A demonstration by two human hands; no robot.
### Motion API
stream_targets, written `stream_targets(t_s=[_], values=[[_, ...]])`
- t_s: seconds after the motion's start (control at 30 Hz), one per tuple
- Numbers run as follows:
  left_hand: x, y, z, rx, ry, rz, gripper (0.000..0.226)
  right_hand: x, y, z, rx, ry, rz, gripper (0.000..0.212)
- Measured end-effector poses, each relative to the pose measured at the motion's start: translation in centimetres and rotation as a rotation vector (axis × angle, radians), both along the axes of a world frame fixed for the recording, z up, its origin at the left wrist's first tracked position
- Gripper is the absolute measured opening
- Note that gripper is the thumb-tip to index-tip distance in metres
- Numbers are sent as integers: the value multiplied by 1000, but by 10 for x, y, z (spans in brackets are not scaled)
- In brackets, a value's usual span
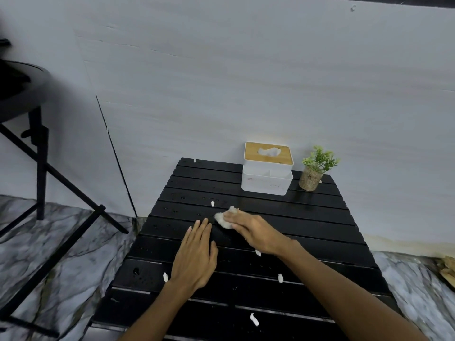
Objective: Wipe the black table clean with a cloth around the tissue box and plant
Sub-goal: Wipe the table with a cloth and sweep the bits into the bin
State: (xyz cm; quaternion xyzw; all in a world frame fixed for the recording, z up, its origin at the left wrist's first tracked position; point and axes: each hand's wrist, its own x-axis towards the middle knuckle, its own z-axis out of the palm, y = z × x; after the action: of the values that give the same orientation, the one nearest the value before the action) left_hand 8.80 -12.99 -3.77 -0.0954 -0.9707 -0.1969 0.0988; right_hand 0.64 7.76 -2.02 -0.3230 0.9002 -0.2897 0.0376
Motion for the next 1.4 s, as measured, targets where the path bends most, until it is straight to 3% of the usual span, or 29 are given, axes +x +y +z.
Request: stream_targets(t_s=[0.13, 0.23, 0.33, 0.43, 0.5, 0.57, 0.67, 0.9, 1.07, 1.23, 1.4], values=[[1, -1, 0, 13, -2, -5, 74, 32, 12, 6, -8, -39, 79, 38], [1, 0, 2, 26, -9, -5, 77, 52, 24, 19, -138, -141, 23, 32], [1, 0, 4, 24, -8, -5, 77, 56, 49, 31, -330, -212, -219, 26], [1, 1, 4, 16, -6, -4, 78, 41, 81, 36, -376, -45, -561, 24], [-1, 2, 5, 10, -7, -6, 78, 27, 97, 30, -328, 42, -713, 25], [-3, 4, 6, 13, -2, -1, 77, 18, 101, 16, -207, -7, -741, 32], [-7, 6, 8, 17, 8, 1, 73, 17, 84, -3, 13, -2, -636, 43], [-24, 36, 16, 112, 94, -74, 58, 36, 72, -19, 118, 192, -306, 39], [-42, 78, 30, 169, 159, -182, 53, 30, 117, -13, 143, 190, -547, 43], [-67, 135, 39, 198, 167, -280, 44, 17, 176, -10, 111, 175, -849, 33], [-103, 204, 41, 296, 103, -326, 48, 12, 192, -14, 74, 215, -861, 22]])
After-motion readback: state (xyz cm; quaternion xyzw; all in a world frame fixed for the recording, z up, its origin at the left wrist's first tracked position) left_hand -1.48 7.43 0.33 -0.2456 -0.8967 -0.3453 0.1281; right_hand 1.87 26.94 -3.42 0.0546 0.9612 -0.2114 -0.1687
